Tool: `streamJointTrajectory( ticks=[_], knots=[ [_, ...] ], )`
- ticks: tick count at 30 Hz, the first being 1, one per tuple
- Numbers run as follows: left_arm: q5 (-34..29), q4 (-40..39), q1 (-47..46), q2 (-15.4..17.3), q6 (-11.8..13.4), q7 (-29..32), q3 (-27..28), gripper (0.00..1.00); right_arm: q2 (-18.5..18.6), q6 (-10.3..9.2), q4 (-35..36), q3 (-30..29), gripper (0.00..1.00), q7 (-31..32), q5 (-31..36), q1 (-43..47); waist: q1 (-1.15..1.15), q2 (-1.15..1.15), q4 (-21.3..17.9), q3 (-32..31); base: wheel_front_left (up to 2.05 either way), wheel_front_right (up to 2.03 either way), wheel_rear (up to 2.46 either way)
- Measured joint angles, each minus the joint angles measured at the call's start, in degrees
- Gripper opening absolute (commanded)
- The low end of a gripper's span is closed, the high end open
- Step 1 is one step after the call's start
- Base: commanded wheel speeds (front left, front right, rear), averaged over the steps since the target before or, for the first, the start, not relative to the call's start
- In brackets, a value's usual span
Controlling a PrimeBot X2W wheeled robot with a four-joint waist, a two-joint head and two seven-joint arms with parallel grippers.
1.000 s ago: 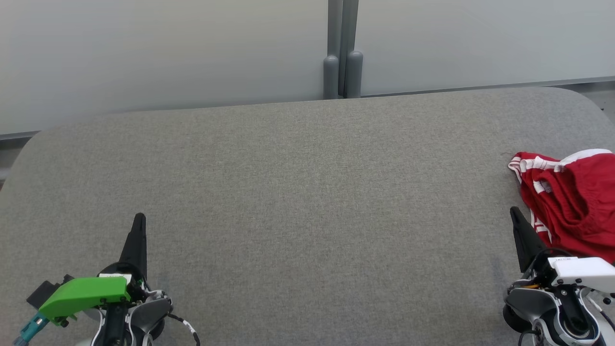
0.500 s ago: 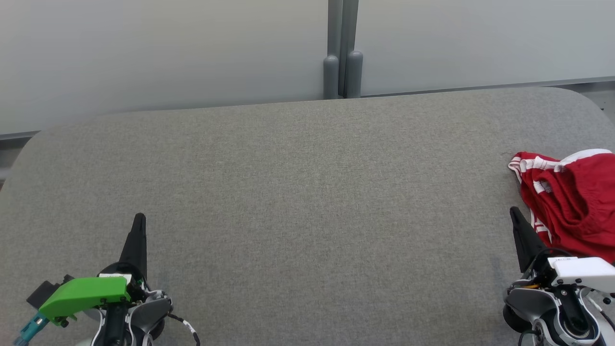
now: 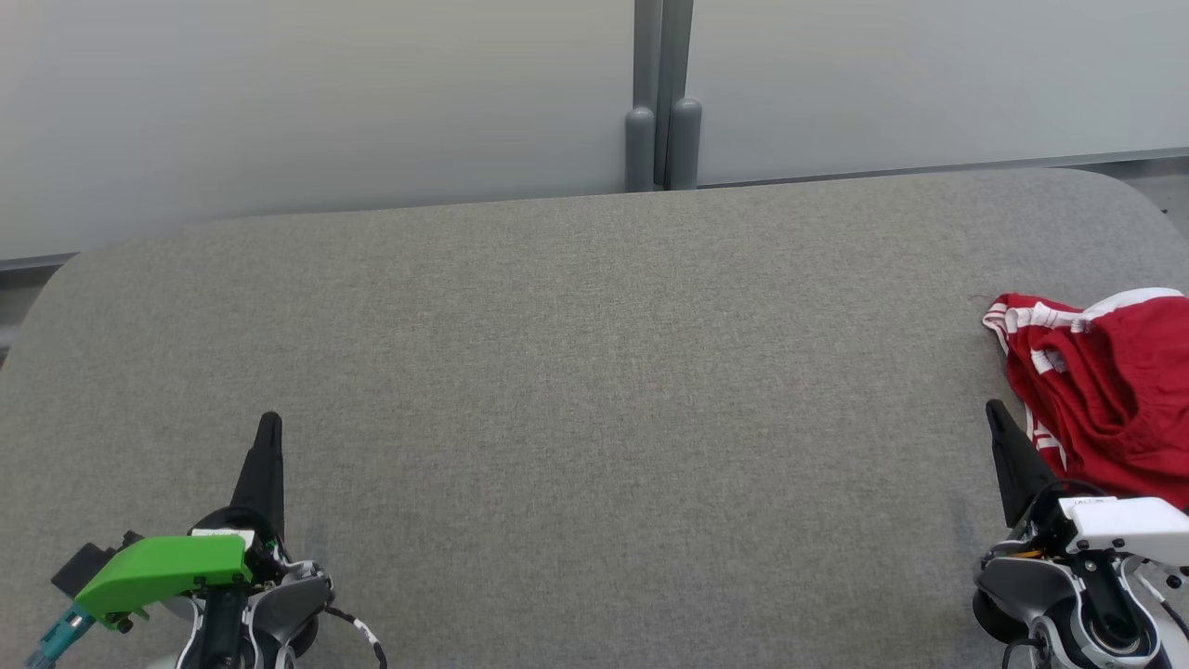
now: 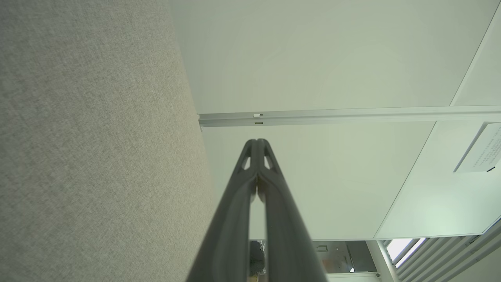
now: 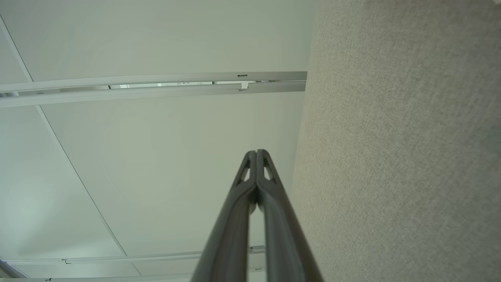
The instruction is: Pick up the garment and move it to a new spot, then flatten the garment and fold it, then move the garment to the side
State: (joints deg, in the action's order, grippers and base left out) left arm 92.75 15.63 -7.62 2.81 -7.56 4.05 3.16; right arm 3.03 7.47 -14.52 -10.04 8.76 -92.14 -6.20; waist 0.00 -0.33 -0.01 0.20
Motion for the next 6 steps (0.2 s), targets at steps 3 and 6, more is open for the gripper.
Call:
streamJointTrajectory(
  ticks=[3, 6],
  knots=[
    [0.0, 0.0, 0.0, 0.0, 0.0, 0.0, 0.0, 0.00, 0.0, 0.00, 0.0, 0.0, 0.00, 0.1, 0.0, 0.0, 0.00, 0.00, 0.0, 0.0, 0.00, 0.00, 0.00],
    [0.0, 0.0, 0.0, 0.0, 0.0, 0.0, 0.0, 0.00, 0.0, 0.00, 0.0, 0.0, 0.00, 0.1, 0.0, 0.0, 0.00, 0.00, 0.0, 0.0, 0.00, 0.00, 0.00]
  ],
)
